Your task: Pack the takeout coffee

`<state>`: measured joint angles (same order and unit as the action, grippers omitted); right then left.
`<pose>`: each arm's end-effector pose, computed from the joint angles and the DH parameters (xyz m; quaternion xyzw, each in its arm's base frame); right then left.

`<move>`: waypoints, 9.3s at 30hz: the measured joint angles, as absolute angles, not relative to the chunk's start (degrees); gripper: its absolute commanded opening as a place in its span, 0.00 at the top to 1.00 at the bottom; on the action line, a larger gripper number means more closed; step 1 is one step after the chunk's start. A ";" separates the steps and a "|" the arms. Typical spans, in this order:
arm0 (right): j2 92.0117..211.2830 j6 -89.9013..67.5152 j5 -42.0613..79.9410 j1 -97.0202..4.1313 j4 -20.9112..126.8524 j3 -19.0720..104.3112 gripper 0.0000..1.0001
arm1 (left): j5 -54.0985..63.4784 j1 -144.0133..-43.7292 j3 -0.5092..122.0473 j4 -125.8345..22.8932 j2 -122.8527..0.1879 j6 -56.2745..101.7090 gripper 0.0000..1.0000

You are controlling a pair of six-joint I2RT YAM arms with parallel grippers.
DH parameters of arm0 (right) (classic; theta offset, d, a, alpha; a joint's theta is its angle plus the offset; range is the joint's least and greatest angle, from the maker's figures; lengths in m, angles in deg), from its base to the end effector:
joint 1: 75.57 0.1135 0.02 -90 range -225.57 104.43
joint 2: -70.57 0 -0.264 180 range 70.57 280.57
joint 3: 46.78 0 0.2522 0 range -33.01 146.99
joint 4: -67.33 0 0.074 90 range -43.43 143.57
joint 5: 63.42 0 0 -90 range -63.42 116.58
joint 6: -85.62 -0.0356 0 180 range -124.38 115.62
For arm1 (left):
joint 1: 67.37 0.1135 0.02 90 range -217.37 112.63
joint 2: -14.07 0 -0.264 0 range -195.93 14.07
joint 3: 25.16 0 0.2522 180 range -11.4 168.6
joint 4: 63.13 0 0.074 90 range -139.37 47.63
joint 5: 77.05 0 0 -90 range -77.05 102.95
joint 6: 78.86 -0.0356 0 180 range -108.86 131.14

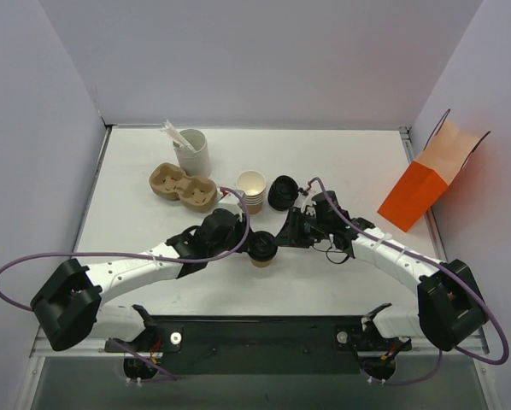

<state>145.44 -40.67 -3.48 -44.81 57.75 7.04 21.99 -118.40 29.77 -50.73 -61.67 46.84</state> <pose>0.2286 0.1568 0.2244 -0.0878 0.8443 0.4520 0.2743 0.1817 -0.2158 0.2200 0.0798 0.8741 -0.2751 0.3922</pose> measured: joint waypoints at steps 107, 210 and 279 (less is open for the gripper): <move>136.80 -37.24 -1.65 -51.23 54.58 4.68 0.68 | 30.16 -124.93 30.23 -63.56 -68.93 33.86 0.73; 141.61 -39.27 -5.41 -42.84 57.25 7.28 0.87 | 11.45 -115.25 21.24 -46.69 -54.02 45.51 0.56; 143.01 -40.69 -3.33 -42.91 66.91 2.45 0.89 | 13.42 -117.04 18.40 -61.44 -57.98 61.75 0.70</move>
